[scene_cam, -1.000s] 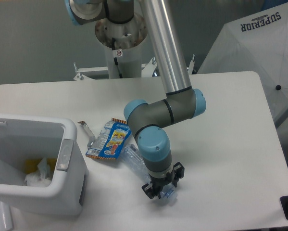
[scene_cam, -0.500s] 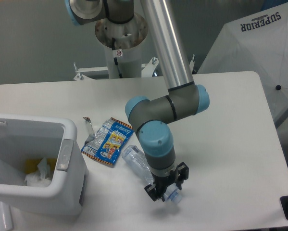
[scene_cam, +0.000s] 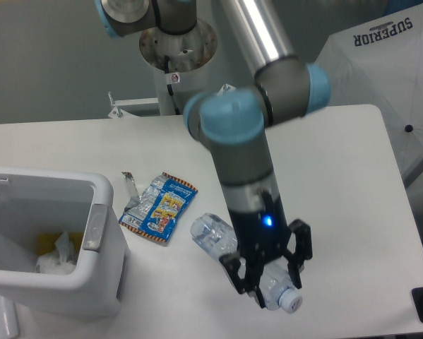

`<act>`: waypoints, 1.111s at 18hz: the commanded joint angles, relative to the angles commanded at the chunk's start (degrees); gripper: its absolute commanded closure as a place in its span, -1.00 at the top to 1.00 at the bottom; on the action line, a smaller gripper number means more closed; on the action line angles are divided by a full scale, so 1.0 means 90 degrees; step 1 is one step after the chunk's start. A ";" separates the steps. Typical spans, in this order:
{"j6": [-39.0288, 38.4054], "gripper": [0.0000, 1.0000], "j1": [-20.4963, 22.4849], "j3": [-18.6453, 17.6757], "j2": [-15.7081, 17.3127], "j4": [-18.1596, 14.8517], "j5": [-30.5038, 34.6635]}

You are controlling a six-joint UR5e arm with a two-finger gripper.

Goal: Place the trash in the trash can
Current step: 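Lift the bottle and carry it over the white trash bin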

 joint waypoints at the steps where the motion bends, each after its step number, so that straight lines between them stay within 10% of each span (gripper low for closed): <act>1: 0.0000 0.12 -0.0097 0.0029 0.0108 0.0010 0.0000; 8: -0.0048 0.12 -0.1131 0.0146 0.0616 0.0010 0.0010; 20: -0.0039 0.16 -0.2168 0.0137 0.0216 0.0010 0.0010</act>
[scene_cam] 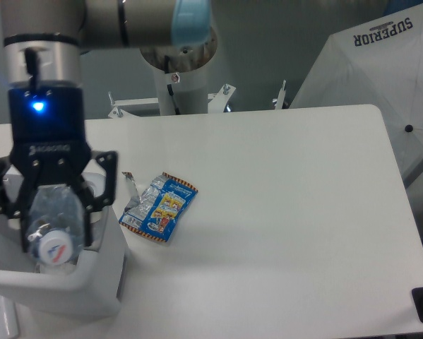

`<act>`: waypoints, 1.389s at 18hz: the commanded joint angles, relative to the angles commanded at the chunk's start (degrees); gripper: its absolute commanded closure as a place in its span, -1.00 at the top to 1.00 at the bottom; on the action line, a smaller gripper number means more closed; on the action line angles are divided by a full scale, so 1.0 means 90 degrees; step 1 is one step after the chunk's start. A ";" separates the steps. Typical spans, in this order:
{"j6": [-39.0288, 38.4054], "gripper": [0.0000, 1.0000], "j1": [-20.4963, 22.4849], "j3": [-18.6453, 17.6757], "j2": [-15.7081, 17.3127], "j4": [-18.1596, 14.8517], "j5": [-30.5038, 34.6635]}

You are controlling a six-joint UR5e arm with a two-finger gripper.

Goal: Place the trash in the trash can
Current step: 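Lift the bottle and carry it over the white trash bin, then move the gripper over the blue-and-yellow snack wrapper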

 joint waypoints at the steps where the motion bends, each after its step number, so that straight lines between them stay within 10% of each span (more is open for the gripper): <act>1: 0.0000 0.16 -0.0039 -0.0029 -0.0020 0.0000 0.0000; 6: -0.0029 1.00 -0.0050 -0.0068 -0.0020 -0.0010 0.0068; 17: -0.0645 1.00 0.0809 -0.0849 0.0282 -0.0010 0.0534; 25: 0.0679 1.00 0.1844 -0.3424 0.1668 -0.0019 0.0869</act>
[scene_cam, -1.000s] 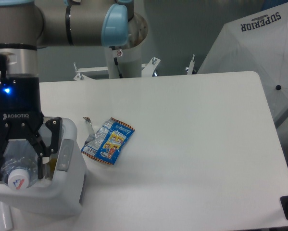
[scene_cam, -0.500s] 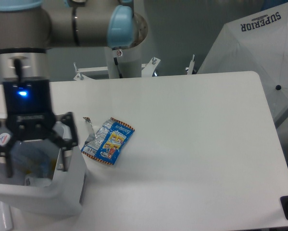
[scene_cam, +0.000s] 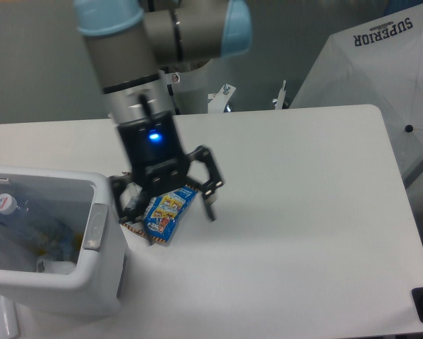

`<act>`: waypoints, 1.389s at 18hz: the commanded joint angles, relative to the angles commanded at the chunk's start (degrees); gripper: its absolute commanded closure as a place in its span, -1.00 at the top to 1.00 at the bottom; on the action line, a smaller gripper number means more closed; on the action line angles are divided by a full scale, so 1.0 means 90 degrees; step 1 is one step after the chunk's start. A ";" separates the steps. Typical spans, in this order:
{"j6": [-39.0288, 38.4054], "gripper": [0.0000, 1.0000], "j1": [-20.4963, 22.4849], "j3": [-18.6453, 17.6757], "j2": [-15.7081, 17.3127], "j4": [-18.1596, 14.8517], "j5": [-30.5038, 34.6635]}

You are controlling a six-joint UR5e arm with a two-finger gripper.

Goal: Place the trash in the trash can
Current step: 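Move the gripper over the blue-and-yellow snack wrapper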

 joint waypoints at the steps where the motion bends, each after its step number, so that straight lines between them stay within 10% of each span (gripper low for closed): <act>1: 0.0430 1.00 0.0059 -0.0264 0.0118 -0.0010 -0.0020; 12: 0.2573 1.00 -0.0690 -0.1858 0.0344 -0.0645 -0.0205; 25: 0.2163 1.00 -0.1844 -0.1869 -0.0955 -0.0654 -0.0166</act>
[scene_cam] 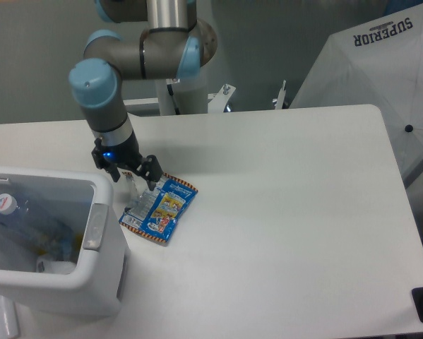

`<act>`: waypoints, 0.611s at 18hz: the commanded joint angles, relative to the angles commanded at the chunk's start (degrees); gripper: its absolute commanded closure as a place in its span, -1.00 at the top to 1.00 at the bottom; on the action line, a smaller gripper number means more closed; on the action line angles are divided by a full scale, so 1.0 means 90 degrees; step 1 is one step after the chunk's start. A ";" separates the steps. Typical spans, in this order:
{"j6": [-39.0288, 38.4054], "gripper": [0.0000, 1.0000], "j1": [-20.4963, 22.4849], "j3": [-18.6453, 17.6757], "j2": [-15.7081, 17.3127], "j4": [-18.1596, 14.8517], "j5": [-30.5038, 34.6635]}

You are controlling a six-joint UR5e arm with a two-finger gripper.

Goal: Place the trash in the trash can
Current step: 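Move the gripper over the blue-and-yellow snack wrapper, then lower and close the gripper on the wrapper's edge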

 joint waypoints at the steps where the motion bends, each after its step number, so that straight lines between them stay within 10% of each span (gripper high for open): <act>1: 0.0000 1.00 0.0000 -0.0019 -0.0020 -0.0010 0.0000; 11: 0.0039 0.89 0.0000 0.0098 -0.0420 0.0000 0.0020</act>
